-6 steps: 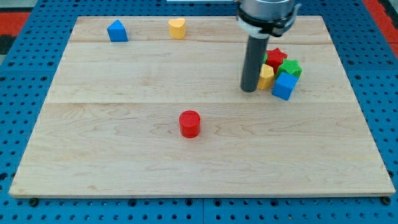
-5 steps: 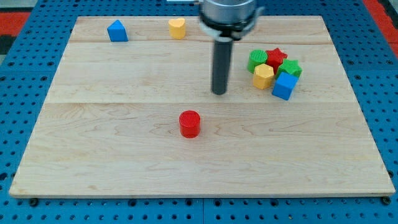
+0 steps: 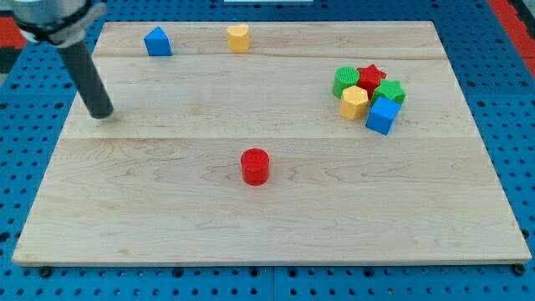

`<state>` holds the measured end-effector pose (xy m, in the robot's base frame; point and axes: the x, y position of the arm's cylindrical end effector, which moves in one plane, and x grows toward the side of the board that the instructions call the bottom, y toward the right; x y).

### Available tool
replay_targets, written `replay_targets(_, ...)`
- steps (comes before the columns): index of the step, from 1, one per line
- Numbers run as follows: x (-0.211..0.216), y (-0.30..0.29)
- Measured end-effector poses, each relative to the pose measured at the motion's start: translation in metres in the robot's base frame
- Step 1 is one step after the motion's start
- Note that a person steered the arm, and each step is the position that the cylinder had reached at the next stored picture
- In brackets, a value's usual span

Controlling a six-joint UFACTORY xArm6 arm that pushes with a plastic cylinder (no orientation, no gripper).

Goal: Place the blue triangle below the yellow heart

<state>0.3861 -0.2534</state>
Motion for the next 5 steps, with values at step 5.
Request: replay_targets(5, -0.151, 0.126)
